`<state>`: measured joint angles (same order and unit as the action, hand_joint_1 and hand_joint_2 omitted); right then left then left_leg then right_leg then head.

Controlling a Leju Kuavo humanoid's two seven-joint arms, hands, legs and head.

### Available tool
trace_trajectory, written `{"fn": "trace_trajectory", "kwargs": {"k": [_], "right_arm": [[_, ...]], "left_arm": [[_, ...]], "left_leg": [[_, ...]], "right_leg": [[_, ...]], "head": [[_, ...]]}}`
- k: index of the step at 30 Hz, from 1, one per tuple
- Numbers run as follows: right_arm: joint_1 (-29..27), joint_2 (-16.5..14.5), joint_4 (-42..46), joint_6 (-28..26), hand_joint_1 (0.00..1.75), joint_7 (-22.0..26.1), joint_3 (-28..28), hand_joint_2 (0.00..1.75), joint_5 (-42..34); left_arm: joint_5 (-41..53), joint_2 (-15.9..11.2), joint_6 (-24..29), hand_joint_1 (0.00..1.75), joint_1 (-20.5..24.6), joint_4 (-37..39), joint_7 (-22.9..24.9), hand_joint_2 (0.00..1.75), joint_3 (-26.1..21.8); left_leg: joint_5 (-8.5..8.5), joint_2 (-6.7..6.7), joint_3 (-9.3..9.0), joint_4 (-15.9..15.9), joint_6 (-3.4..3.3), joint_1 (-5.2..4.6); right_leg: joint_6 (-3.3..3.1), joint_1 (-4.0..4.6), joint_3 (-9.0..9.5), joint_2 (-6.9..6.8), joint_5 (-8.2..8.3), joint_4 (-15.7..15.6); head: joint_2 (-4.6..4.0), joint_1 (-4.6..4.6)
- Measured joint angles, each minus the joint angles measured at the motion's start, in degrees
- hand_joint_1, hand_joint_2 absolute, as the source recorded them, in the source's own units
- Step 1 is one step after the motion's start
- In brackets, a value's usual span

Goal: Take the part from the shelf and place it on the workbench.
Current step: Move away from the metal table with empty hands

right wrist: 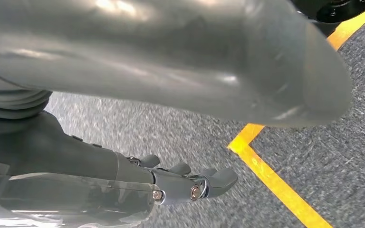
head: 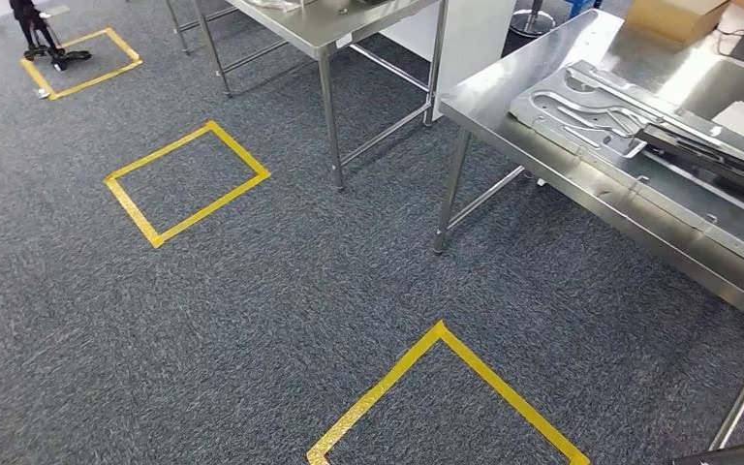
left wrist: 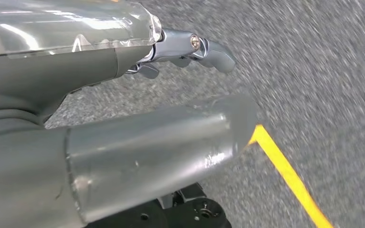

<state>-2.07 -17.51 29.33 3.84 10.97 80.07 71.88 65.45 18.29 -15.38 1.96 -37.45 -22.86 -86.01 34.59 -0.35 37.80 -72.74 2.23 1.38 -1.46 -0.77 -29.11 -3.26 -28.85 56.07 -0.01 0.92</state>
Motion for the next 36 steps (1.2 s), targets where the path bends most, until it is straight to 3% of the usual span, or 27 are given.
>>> {"fn": "trace_trajectory", "kwargs": {"k": [2, 4, 5, 7, 9, 10, 12, 13, 14, 15, 17, 18, 19, 21, 23, 25, 27, 29, 30, 31, 33, 34, 36], "right_arm": [[0.05, -0.01, 0.01, 0.15, 0.0, 0.0, 0.15, 0.0, 0.24], [0.06, 0.01, 0.04, 0.22, 0.0, 0.01, 0.3, 0.0, 0.41], [0.15, 0.03, 0.06, 0.25, 0.0, 0.02, 0.4, 0.0, 0.45], [0.47, 0.04, 0.08, 0.31, 0.0, 0.04, 0.55, 0.0, 0.49], [0.68, 0.04, 0.09, 0.35, 0.0, 0.05, 0.6, 0.0, 0.49], [0.68, 0.04, 0.09, 0.36, 0.0, 0.05, 0.62, 0.0, 0.49], [0.5, 0.05, 0.09, 0.37, 0.0, 0.04, 0.71, 0.0, 0.49], [0.4, 0.05, 0.09, 0.37, 0.0, 0.03, 0.78, 0.0, 0.49], [0.33, 0.05, 0.09, 0.38, 0.0, 0.03, 0.87, 0.0, 0.49], [0.29, 0.05, 0.09, 0.39, 0.0, 0.02, 0.96, 0.0, 0.49], [0.27, 0.05, 0.11, 0.55, 0.0, 0.02, 1.12, 0.0, 0.61], [0.28, 0.17, 0.24, 0.66, 0.0, 0.02, 1.23, 0.0, 0.72], [0.28, 0.18, 0.38, 0.79, 0.0, 0.04, 1.35, 0.0, 0.88], [0.29, 0.27, 0.73, 0.97, 0.0, 0.07, 1.56, 0.0, 1.18], [0.39, 0.14, 0.87, 1.11, 0.0, 0.1, 1.63, 0.0, 1.43], [0.37, -0.03, 0.9, 1.2, 0.0, 0.14, 1.66, 0.0, 1.54], [0.17, -0.14, 0.9, 1.25, 0.0, 0.16, 1.79, 0.0, 1.57], [0.08, -0.2, 0.9, 1.33, 0.0, 0.15, 2.01, 0.0, 1.7], [0.1, -0.24, 0.9, 1.41, 0.0, 0.15, 2.11, 0.0, 1.81], [0.14, -0.29, 0.9, 1.51, 0.0, 0.15, 2.18, 0.0, 1.94], [0.23, -0.34, 0.95, 1.67, 0.0, 0.17, 2.34, 0.0, 2.16], [0.26, -0.36, 1.04, 1.7, 0.0, 0.2, 2.44, 0.0, 2.25], [0.49, -0.39, 1.25, 1.7, 0.0, 0.27, 2.62, 0.0, 2.35]], "left_arm": [[0.03, -0.14, 0.17, 0.0, -0.09, 0.09, 0.0, 0.0, 0.0], [0.09, -0.19, 0.32, 0.0, 0.09, 0.34, -0.01, 0.0, 0.01], [0.12, -0.19, 0.39, 0.0, 0.13, 0.46, -0.03, 0.0, 0.02], [0.17, -0.2, 0.55, 0.0, 0.02, 0.59, -0.06, 0.0, 0.01], [0.19, -0.21, 0.65, 0.0, -0.08, 0.64, -0.07, 0.0, -0.02], [0.19, -0.21, 0.67, 0.0, -0.05, 0.66, -0.08, 0.0, -0.02], [0.19, -0.21, 0.7, 0.0, 0.03, 0.72, -0.09, 0.0, -0.02], [0.19, -0.21, 0.71, 0.0, 0.03, 0.77, -0.09, 0.0, -0.01], [0.19, -0.21, 0.72, 0.0, -0.02, 0.83, -0.09, 0.0, -0.01], [0.19, -0.21, 0.73, 0.0, -0.1, 0.88, -0.09, 0.0, -0.01], [0.2, -0.21, 0.81, 0.0, -0.17, 1.03, -0.09, 0.0, -0.02], [0.21, -0.13, 0.88, 0.0, -0.1, 1.26, -0.1, 0.0, -0.02], [0.24, -0.14, 1.0, 0.0, 0.06, 1.52, -0.12, 0.0, -0.02], [0.31, -0.25, 1.17, 0.0, 0.3, 2.17, -0.16, 0.0, -0.02], [0.46, -0.54, 1.37, 0.0, 0.18, 2.56, -0.19, 0.0, -0.07], [0.62, -0.87, 1.65, 0.0, 0.06, 2.91, -0.26, 0.0, -0.11], [0.7, -1.21, 1.9, 0.0, 0.19, 3.27, -0.32, 0.0, -0.11], [0.76, -1.55, 2.14, 0.0, 0.31, 3.64, -0.32, 0.0, -0.11], [0.78, -1.79, 2.31, 0.0, 0.29, 3.85, -0.33, 0.0, -0.11], [0.79, -2.01, 2.49, 0.0, 0.25, 4.06, -0.33, 0.0, -0.12], [0.81, -2.38, 2.8, 0.0, 0.25, 4.51, -0.34, 0.0, -0.13], [0.81, -2.48, 2.87, 0.0, 0.32, 4.78, -0.36, 0.0, -0.13], [0.84, -2.67, 2.98, 0.0, 0.33, 5.23, -0.44, 0.0, -0.15]], "left_leg": [[-3.24, 1.73, -4.14, 6.9, 0.34, 0.32], [-5.19, 3.85, -7.53, 13.11, -0.07, 0.32], [-5.35, 4.33, -8.03, 14.26, -0.54, 0.22], [-5.49, 3.25, -7.74, 14.39, -1.68, -0.01], [-5.99, 2.15, -7.59, 14.75, -2.61, 0.02], [-6.29, 1.59, -7.45, 14.93, -3.03, 0.07], [-6.71, 0.38, -6.94, 14.97, -3.65, -0.14], [-6.88, -0.35, -6.67, 14.95, -3.87, -0.36], [-7.01, -1.12, -6.47, 14.92, -4.03, -0.61], [-7.12, -1.95, -6.4, 14.88, -4.14, -0.87], [-7.29, -3.6, -6.55, 14.86, -4.25, -1.37], [-7.37, -4.3, -6.57, 14.83, -4.23, -1.55], [-7.47, -5.01, -6.48, 14.81, -4.15, -1.58], [-7.82, -6.22, -6.0, 14.89, -3.66, -1.27], [-8.21, -7.12, -5.65, 15.03, -3.08, -1.08], [-6.97, -5.06, -4.65, 13.02, -2.66, -1.4], [-3.56, -1.8, -1.74, 7.03, -2.06, -1.36], [-1.15, -0.54, 1.2, 1.05, -1.24, -0.7], [-1.36, -0.21, 1.47, 0.33, -0.78, -0.29], [-2.56, 0.17, 0.6, 1.83, -0.3, 0.12], [-5.68, 1.89, -3.12, 8.47, 0.65, 0.75], [-6.59, 2.66, -4.54, 11.13, 0.66, 0.88], [-6.58, 3.11, -5.15, 12.57, -0.16, 0.68]], "right_leg": [[0.42, -0.07, 0.02, -1.49, -0.25, 0.43], [1.28, 0.09, 0.12, -2.61, -0.77, 1.06], [1.75, 0.22, 0.24, -3.08, -0.95, 1.23], [2.58, 0.2, 0.64, -4.0, -0.97, 1.04], [3.27, -0.15, 0.61, -2.74, -1.97, 1.86], [3.48, -0.28, -0.15, -1.22, -3.52, 3.74], [3.57, -0.36, -3.21, 1.86, -7.78, 10.52], [3.46, -0.26, -4.9, 2.51, -9.34, 14.07], [3.23, -0.12, -5.98, 2.81, -9.83, 16.27], [2.83, 0.13, -6.11, 3.02, -9.09, 16.45], [1.41, 0.92, -3.4, 4.15, -4.78, 10.6], [0.32, 1.37, -1.63, 5.58, -2.85, 6.71], [-0.59, 1.68, -0.28, 6.8, -1.52, 3.47], [-1.83, 2.09, 0.6, 7.99, -1.01, 0.82], [-2.04, 1.98, 1.02, 6.67, -0.41, -0.35], [-1.9, 1.45, 1.92, 5.04, 0.4, -2.11], [-1.61, 1.13, 2.35, 3.26, 0.6, -2.85], [-1.19, 0.9, 2.25, 1.39, 0.21, -2.47], [-0.86, 0.69, 2.22, 0.49, -0.1, -2.15], [-0.45, 0.4, 2.2, -0.33, -0.48, -1.7], [0.68, -0.12, 2.14, -1.8, -1.54, -0.38], [1.3, -0.21, 2.08, -2.37, -2.18, 0.4], [2.27, -0.09, 2.1, -3.12, -2.98, 1.27]], "head": [[0.01, 0.05], [0.01, -0.02], [0.0, -0.14], [0.0, -0.44], [0.01, -0.54], [0.01, -0.62], [0.01, -0.78], [0.01, -0.8], [0.01, -0.8], [0.01, -0.8], [0.01, -0.8], [0.0, -0.68], [0.0, -0.5], [0.0, -0.28], [0.01, -0.41], [0.0, -0.35], [-0.01, -0.15], [-0.01, -0.07], [0.0, -0.07], [0.01, -0.07], [0.01, -0.01], [0.0, 0.01], [-0.01, -0.2]]}}
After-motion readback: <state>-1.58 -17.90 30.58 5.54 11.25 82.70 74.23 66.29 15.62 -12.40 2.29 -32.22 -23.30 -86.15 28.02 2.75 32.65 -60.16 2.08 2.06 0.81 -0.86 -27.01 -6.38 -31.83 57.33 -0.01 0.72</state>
